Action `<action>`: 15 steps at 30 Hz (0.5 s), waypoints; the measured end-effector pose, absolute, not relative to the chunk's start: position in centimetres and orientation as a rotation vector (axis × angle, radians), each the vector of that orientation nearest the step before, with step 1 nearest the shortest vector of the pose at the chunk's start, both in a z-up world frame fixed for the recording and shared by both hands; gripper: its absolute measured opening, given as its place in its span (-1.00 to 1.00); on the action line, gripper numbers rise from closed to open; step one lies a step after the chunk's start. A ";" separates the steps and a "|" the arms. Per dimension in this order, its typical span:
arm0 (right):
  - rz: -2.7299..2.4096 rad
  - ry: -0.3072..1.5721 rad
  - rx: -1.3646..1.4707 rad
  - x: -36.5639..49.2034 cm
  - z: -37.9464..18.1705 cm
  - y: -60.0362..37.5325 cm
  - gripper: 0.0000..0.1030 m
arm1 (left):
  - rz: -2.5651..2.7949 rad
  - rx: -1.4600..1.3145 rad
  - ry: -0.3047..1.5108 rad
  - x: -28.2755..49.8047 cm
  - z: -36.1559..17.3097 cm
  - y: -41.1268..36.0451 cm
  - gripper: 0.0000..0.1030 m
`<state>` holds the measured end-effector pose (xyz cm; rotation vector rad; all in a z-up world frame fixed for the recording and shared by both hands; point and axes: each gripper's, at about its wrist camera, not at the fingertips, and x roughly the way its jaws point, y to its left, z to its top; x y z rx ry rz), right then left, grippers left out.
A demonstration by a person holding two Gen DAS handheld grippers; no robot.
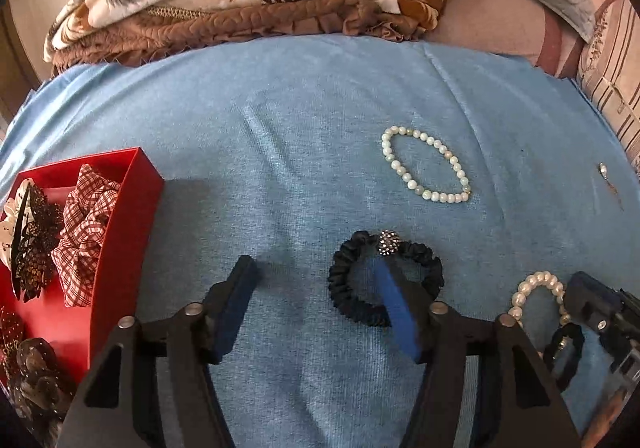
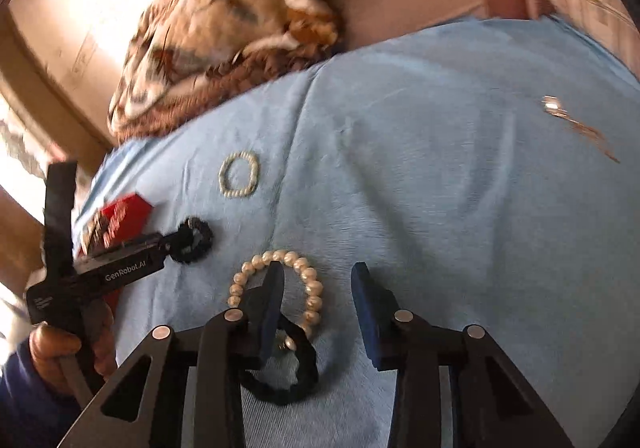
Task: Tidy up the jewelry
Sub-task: 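Grasp the black rhinestone hair tie with the left gripper while the right grasps the large pearl bracelet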
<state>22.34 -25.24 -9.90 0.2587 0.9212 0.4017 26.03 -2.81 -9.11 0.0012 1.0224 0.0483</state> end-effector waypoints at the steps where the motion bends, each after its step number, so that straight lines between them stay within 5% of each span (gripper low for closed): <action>1: 0.404 0.919 0.226 22.3 -9.9 -24.8 -0.26 | 0.056 0.001 1.011 26.0 -9.2 -2.9 0.23; 3: 0.402 0.919 0.157 22.3 -9.9 -23.7 -0.33 | 0.068 0.009 1.001 25.8 -9.2 -3.1 0.21; 5: 0.401 0.921 0.089 22.1 -10.0 -22.4 -0.63 | 0.056 0.019 0.999 25.7 -9.0 -3.6 -0.23; 6: 0.406 0.919 0.062 22.0 -10.0 -21.9 -0.77 | 0.050 0.035 0.999 25.6 -8.8 -4.1 -0.67; 7: 0.416 0.910 0.060 21.9 -10.0 -21.5 -0.77 | 0.045 0.061 1.006 25.5 -8.6 -4.7 -0.85; 15: 0.477 0.820 0.325 21.6 -7.9 -24.4 -0.78 | -0.057 -0.004 1.003 22.5 -5.7 -5.8 -0.85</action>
